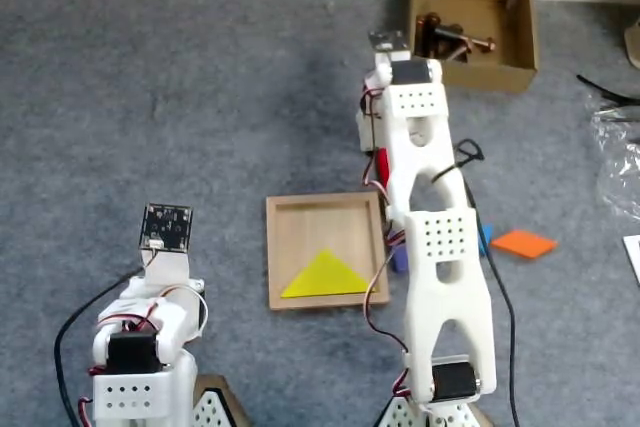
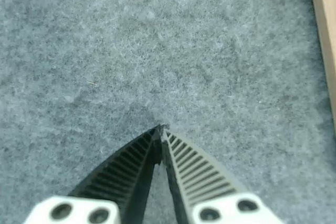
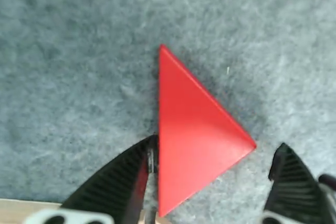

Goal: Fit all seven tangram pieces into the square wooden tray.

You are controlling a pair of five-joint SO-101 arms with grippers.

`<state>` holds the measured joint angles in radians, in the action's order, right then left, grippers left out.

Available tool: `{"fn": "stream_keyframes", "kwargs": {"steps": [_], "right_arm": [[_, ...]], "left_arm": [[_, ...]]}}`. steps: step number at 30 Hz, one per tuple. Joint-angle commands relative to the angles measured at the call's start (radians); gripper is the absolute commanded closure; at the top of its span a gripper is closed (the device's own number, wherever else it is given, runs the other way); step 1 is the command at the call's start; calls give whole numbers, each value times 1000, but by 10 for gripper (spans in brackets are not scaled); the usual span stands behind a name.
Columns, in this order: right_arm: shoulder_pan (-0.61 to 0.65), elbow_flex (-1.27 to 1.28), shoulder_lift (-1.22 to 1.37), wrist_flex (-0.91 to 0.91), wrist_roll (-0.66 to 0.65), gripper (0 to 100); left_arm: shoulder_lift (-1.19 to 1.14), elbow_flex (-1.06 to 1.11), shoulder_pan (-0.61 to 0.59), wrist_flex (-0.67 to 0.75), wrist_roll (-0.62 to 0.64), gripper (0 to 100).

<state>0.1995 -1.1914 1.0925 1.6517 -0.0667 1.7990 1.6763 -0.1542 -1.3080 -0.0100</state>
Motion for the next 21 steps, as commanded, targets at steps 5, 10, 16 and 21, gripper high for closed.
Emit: {"fn": "stream_keyframes", "kwargs": {"steps": [5, 10, 16, 21], "right_arm": [[1, -36, -77, -51, -12, 674], [1, -44, -8, -54, -12, 674], [1, -67, 50, -45, -12, 674], [1, -71, 51, -39, -12, 674]], "left_arm": [[-2, 21, -10, -5, 5, 994], [-2, 21, -10, -5, 5, 994], [-2, 21, -10, -5, 5, 994], [-2, 21, -10, -5, 5, 994]]}}
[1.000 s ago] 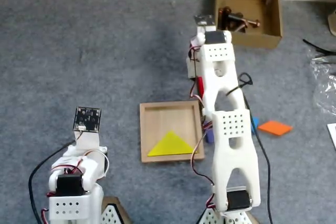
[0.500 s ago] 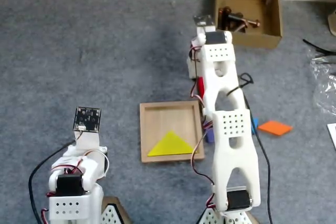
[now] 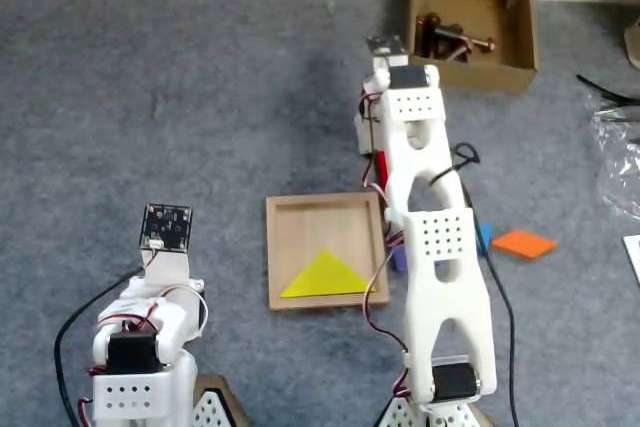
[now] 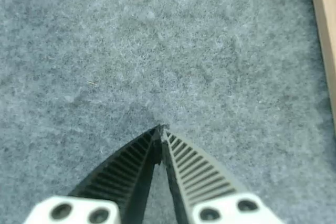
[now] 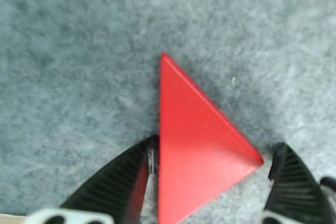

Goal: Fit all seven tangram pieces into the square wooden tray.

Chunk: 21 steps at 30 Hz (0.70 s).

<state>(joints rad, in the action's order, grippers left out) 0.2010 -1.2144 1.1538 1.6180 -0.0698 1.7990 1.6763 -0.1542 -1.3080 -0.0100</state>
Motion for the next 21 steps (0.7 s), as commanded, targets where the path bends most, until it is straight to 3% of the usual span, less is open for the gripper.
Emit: {"fn": "stream_keyframes", "kwargs": {"steps": [1, 7, 21], "right_arm": [[-1, -47, -10, -5, -11, 675], [-1, -47, -10, -5, -58, 725], [-5, -50, -10, 42, -58, 728]], "left_arm": [[-2, 21, -10, -5, 5, 994], [-2, 21, -10, -5, 5, 994], [-2, 21, -10, -5, 5, 994]]}}
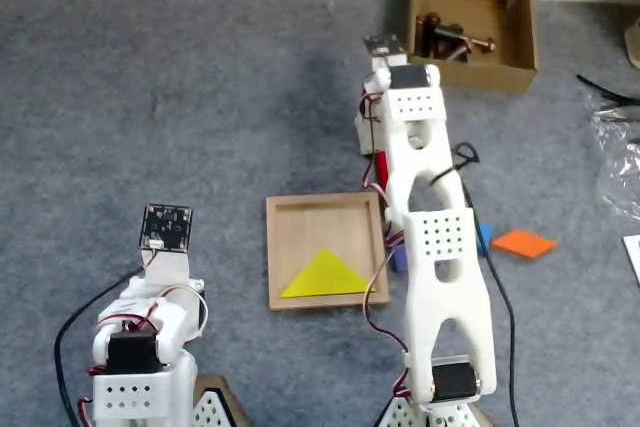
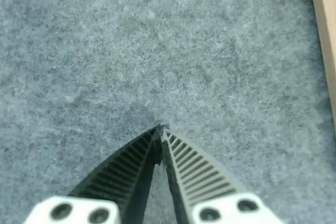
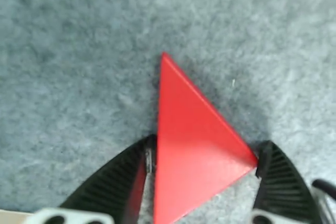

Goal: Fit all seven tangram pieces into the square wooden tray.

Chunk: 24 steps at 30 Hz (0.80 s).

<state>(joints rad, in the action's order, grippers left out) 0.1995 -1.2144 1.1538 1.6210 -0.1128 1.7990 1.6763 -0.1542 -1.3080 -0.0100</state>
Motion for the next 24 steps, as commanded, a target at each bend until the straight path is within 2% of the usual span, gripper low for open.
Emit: {"fn": "stream_keyframes", "kwargs": {"steps": [1, 7, 12, 24], "right_arm": [[-4, -50, -10, 50, -15, 728], [-4, -44, -10, 56, -15, 733], [-5, -50, -10, 93, -15, 794], [-5, -47, -8, 97, -15, 800]], "left_arm": [[-2, 21, -10, -5, 5, 994], [-2, 21, -10, -5, 5, 994], [-2, 21, -10, -5, 5, 994], [-2, 21, -10, -5, 5, 994]]}}
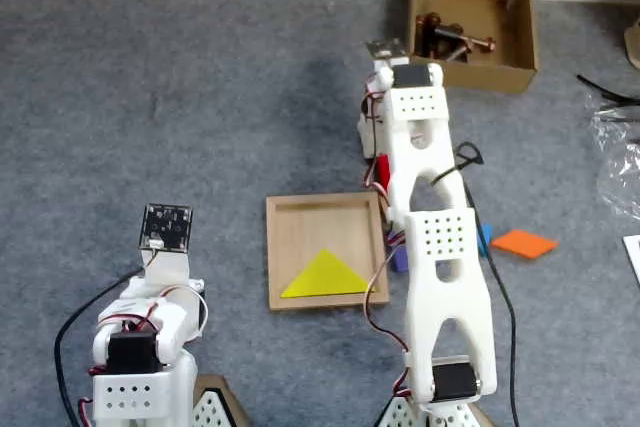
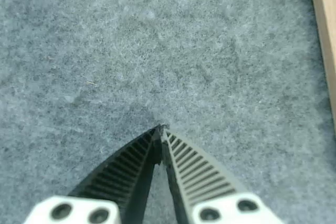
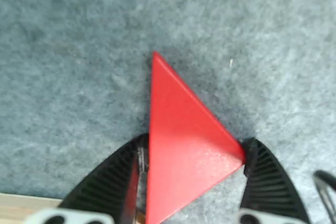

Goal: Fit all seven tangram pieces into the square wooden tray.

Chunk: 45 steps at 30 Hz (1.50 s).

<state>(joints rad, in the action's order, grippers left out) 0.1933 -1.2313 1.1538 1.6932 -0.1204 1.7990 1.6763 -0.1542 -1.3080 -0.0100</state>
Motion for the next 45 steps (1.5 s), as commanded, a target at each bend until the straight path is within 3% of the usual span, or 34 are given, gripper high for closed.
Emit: {"fn": "stream_keyframes", "kwargs": {"steps": [1, 10, 19, 24, 38, 45], "right_arm": [[1, -30, -8, 25, -8, 800], [1, -28, -8, 53, -8, 886], [1, -27, -8, 51, -8, 896], [1, -31, -8, 45, -8, 994], [-1, -33, -8, 51, -14, 988], [-35, -27, -15, 67, -169, 988]], "left_arm": [[-2, 21, -10, -5, 5, 994], [-2, 21, -10, -5, 5, 994], [-2, 21, -10, -5, 5, 994], [-2, 21, -10, -5, 5, 994], [-2, 21, -10, -5, 5, 994], [-2, 21, -10, -5, 5, 994]]}}
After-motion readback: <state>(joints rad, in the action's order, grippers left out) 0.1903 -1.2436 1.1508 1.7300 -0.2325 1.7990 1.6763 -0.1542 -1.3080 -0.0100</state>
